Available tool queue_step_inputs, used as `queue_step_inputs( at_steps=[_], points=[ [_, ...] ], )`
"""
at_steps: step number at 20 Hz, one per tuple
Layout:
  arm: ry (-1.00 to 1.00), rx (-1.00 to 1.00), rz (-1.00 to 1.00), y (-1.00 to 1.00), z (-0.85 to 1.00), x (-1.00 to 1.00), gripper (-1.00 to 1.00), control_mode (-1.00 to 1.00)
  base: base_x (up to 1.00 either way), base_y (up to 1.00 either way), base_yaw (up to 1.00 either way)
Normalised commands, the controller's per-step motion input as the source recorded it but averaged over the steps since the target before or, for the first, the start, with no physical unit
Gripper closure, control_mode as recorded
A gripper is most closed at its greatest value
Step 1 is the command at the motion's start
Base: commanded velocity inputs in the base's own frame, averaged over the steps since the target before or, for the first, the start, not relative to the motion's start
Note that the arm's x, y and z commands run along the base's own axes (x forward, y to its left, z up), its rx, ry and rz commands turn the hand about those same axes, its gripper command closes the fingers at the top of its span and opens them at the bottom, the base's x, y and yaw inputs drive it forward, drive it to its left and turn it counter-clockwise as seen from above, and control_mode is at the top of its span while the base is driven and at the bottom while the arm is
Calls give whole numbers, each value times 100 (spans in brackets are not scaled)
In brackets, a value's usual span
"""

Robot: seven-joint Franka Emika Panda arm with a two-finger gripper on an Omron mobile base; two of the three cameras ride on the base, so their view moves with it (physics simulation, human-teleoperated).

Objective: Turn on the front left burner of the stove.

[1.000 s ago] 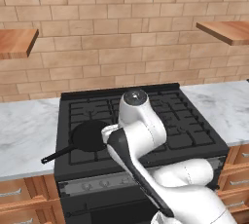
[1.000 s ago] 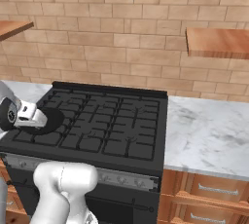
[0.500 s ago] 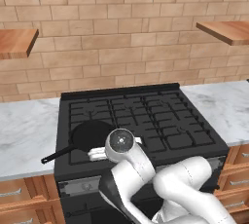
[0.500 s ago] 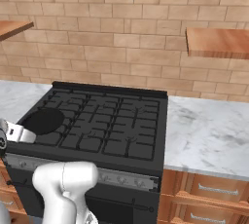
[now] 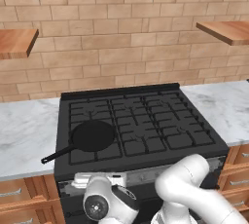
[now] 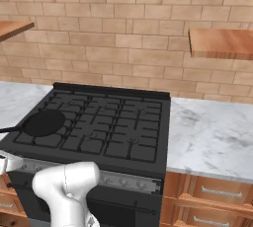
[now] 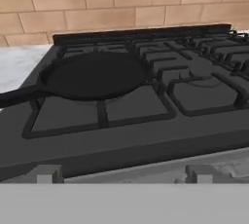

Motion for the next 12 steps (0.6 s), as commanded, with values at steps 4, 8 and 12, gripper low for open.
queue_step_inputs(
  at_steps=[4,8,12],
  points=[
    [-41,3,-17,45,-82,-18,-100,-100,0,0,0],
    [-14,1,-14,34,-35,0,-100,-100,0,0,0],
    [0,-2,0,5,-5,0,-100,-100,0,0,0]
  ],
)
